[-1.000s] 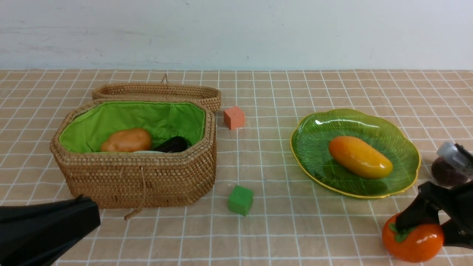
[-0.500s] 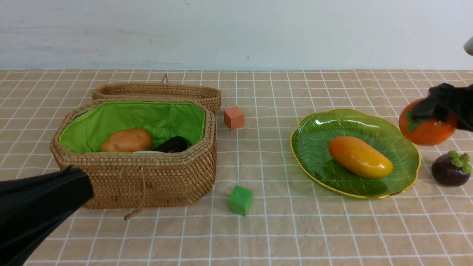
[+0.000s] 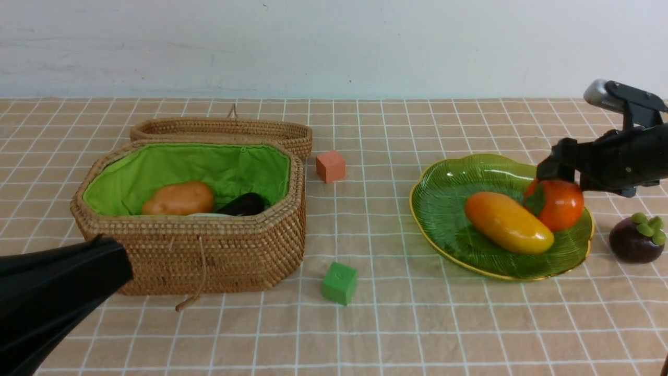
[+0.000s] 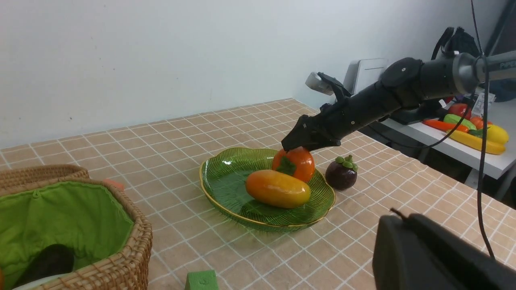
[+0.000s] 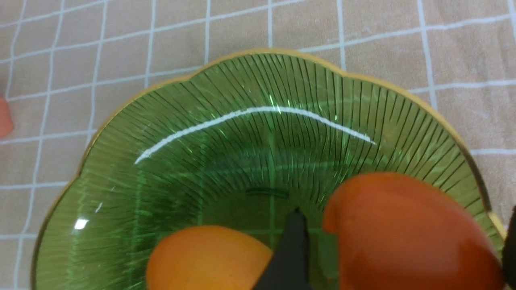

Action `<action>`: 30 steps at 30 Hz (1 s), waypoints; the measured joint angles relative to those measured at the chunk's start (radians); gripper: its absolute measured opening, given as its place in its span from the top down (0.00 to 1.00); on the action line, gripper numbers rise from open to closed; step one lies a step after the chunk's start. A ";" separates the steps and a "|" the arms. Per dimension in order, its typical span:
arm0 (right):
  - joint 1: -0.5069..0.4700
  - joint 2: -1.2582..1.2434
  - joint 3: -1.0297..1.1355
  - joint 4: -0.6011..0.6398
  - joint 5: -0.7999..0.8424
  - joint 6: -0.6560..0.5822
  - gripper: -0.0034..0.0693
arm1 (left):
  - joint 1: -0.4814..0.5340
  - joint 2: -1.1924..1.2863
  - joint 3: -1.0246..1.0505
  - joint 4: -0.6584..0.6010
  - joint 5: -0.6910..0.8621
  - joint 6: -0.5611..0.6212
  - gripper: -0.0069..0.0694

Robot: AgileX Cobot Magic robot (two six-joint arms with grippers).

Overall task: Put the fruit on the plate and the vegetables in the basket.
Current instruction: Grab a tomato with your right arm and place it on the plate on the right, then use the right arm to grab a mangosteen and put it into the right plate

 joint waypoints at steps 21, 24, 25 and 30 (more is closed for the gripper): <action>-0.121 -0.050 0.003 -0.640 0.199 0.590 0.09 | 0.000 0.000 0.000 0.001 0.000 0.000 0.93; -0.121 0.009 0.003 -0.638 0.184 0.592 0.09 | 0.000 0.000 0.000 0.003 0.000 0.000 0.93; -0.121 0.020 0.003 -0.636 0.179 0.592 0.09 | 0.000 0.000 0.000 0.003 0.000 0.000 0.93; -0.121 0.079 0.002 -0.636 0.145 0.578 0.12 | 0.000 0.000 0.000 0.003 0.001 0.000 0.93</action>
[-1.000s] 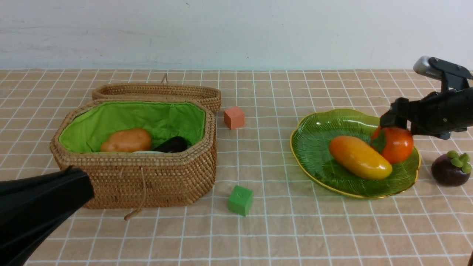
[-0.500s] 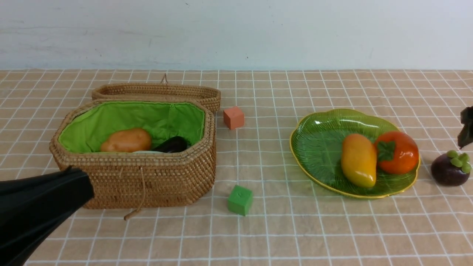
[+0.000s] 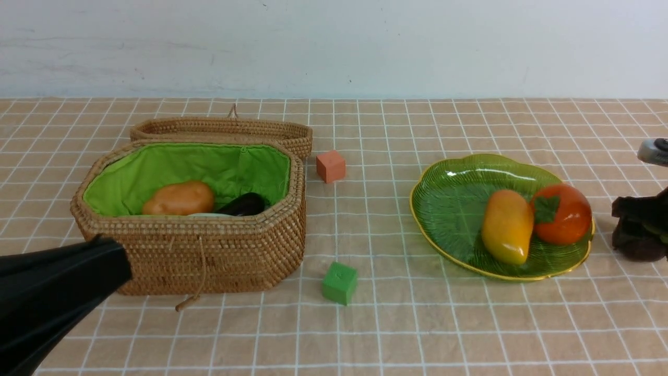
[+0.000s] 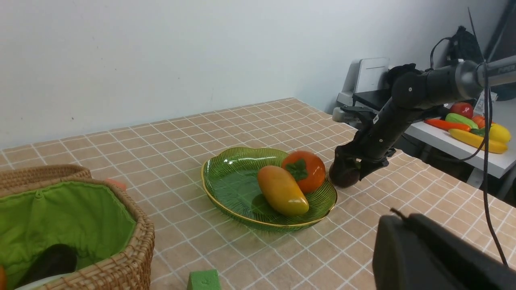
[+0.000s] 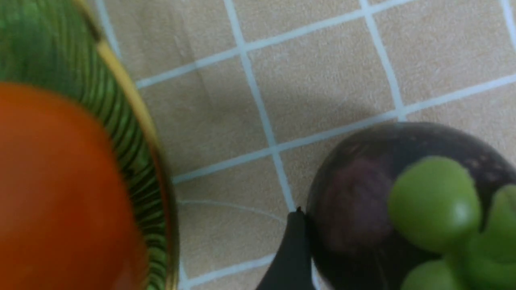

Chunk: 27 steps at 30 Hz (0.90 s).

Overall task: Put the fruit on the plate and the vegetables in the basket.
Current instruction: Use the right arm to grab a mangosteen and put it into the right plate

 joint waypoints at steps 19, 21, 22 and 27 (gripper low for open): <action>0.226 -0.289 -0.001 0.305 0.081 -0.215 0.15 | 0.000 0.000 0.000 0.003 0.000 0.000 0.92; 0.302 -0.252 -0.001 0.345 0.055 -0.283 0.15 | 0.000 0.000 0.000 0.004 0.000 0.000 0.92; 0.324 -0.231 -0.001 0.353 0.035 -0.304 0.15 | 0.000 0.000 0.000 0.004 0.000 0.000 0.92; 0.403 -0.108 0.000 0.365 -0.114 -0.355 0.15 | 0.000 0.000 0.000 0.004 0.008 0.000 0.92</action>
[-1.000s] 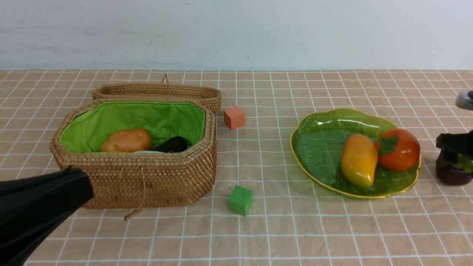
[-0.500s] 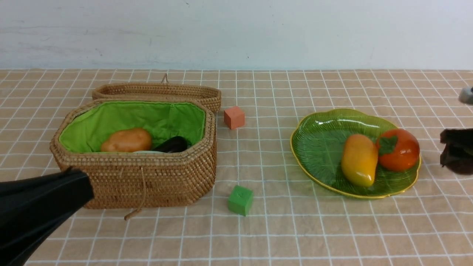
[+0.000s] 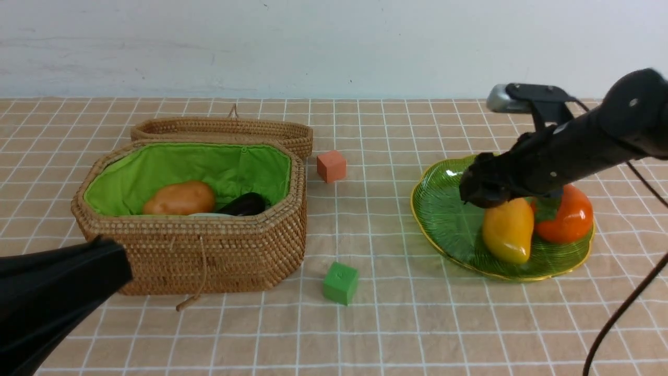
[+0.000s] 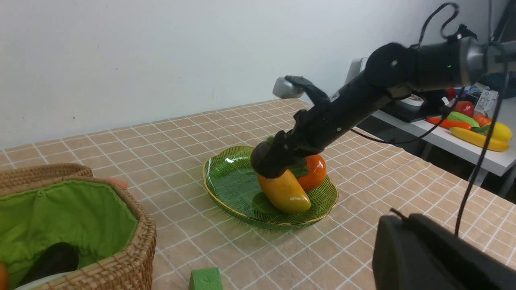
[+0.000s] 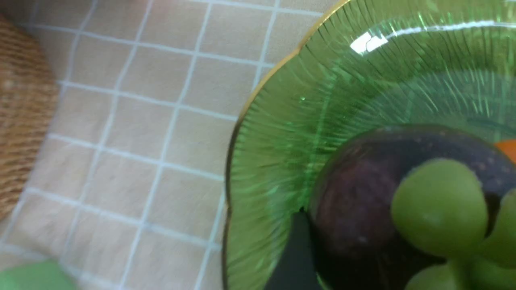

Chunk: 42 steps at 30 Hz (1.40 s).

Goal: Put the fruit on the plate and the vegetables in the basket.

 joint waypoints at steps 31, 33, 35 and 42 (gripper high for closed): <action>0.003 -1.030 0.333 -0.259 0.624 0.308 0.90 | 0.000 -0.355 0.227 0.084 0.056 0.000 0.93; 0.003 -1.161 0.417 -0.264 0.629 0.357 0.93 | 0.000 -0.388 0.269 0.090 0.044 0.000 0.93; 0.003 -1.241 0.463 -0.266 0.629 0.380 0.94 | 0.000 -0.396 0.288 0.091 0.043 0.000 0.93; 0.003 -1.659 0.713 -0.352 0.474 0.557 0.94 | 0.000 -0.400 0.386 0.091 0.044 -0.001 0.93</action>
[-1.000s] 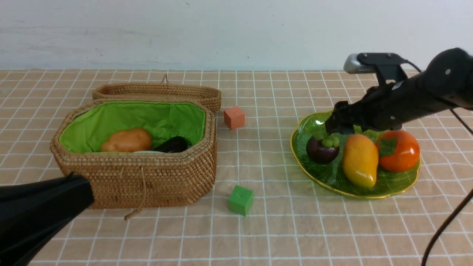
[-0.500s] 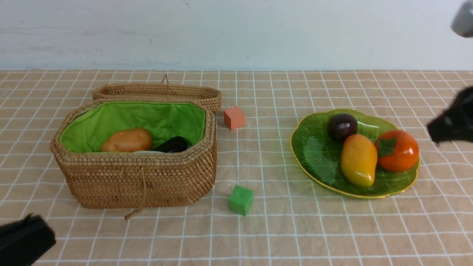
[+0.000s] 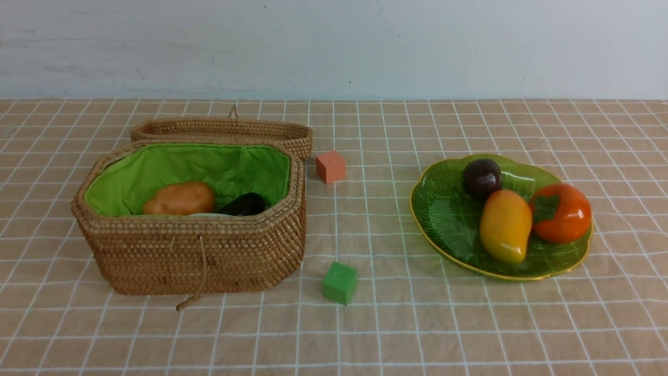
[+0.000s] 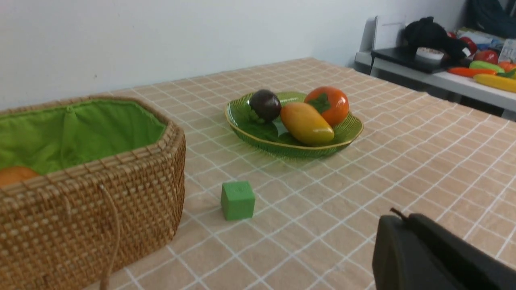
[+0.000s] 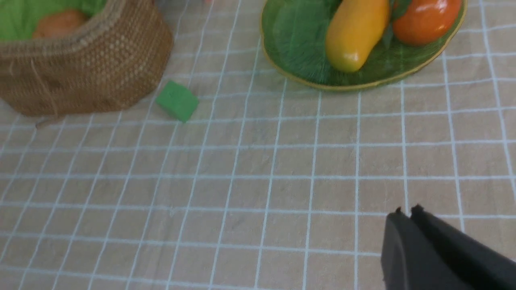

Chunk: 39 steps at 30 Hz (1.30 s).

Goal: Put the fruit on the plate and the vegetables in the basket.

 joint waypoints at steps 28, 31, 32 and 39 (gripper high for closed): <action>-0.100 -0.217 0.628 -0.246 -0.581 0.083 0.98 | 0.000 0.000 0.063 -0.001 0.000 -0.001 0.93; -0.106 -0.224 0.641 -0.218 -0.577 0.036 0.98 | 0.000 0.000 0.063 -0.001 -0.001 -0.002 0.93; -0.106 -0.224 0.642 -0.194 -0.579 0.002 0.98 | 0.000 0.001 0.063 -0.001 -0.001 -0.003 0.93; -0.106 -0.224 0.642 -0.122 -0.580 -0.042 0.98 | 0.000 0.001 0.063 -0.001 -0.001 -0.003 0.92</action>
